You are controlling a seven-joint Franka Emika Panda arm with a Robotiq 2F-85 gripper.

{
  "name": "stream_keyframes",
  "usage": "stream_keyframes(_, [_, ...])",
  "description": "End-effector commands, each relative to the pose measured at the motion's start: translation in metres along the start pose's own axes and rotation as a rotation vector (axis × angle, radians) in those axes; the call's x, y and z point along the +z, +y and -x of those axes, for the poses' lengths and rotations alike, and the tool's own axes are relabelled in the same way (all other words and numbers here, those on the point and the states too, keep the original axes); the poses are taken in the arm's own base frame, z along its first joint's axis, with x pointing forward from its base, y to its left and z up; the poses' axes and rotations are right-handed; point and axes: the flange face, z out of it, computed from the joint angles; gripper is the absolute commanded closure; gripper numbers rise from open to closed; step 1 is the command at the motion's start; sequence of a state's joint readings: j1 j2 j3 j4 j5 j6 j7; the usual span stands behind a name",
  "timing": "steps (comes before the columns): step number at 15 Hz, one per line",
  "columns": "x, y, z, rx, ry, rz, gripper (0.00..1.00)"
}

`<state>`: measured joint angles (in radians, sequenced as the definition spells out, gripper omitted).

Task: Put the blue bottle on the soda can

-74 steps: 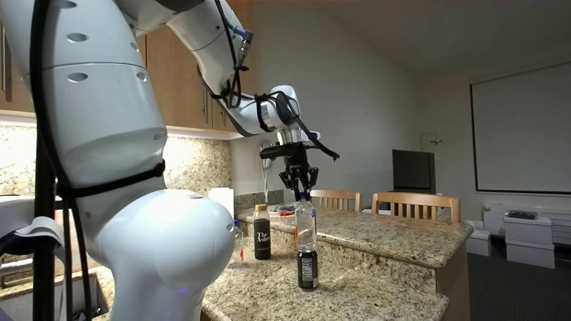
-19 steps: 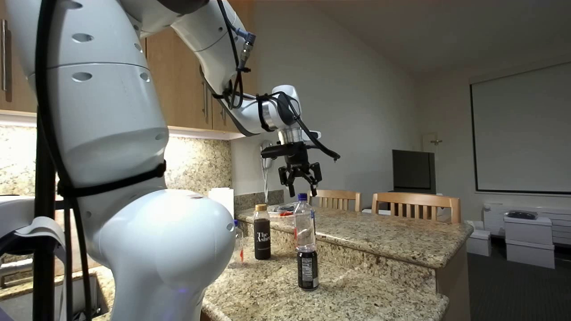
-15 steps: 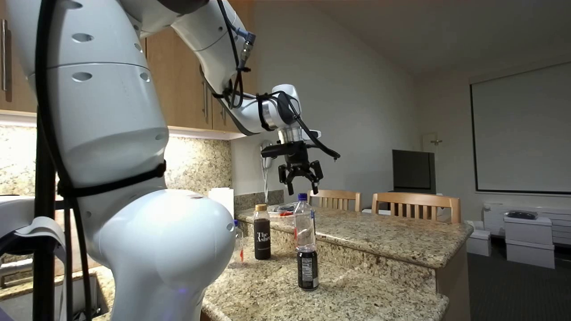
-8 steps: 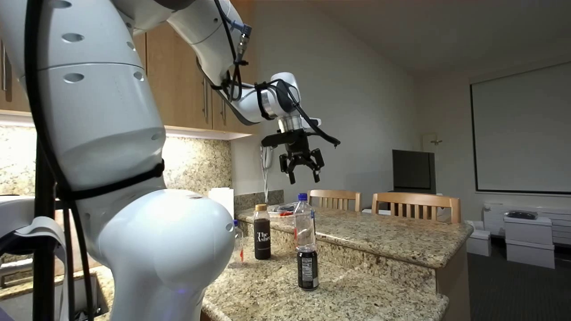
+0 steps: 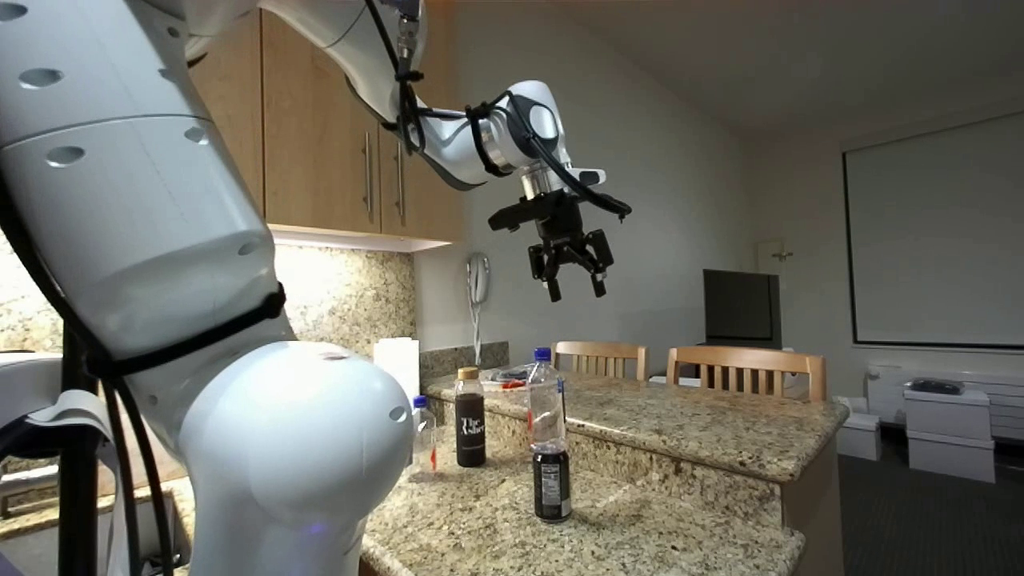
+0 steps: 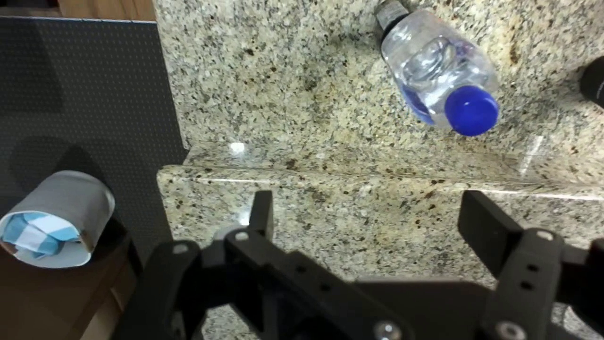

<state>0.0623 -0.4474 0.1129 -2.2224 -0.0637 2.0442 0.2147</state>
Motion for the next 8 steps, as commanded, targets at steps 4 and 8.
stream_keyframes(4, [0.028,0.067,0.025,0.138,-0.065,0.000,0.00])
stream_keyframes(8, [0.051,0.073,0.035,0.134,-0.113,0.013,0.00])
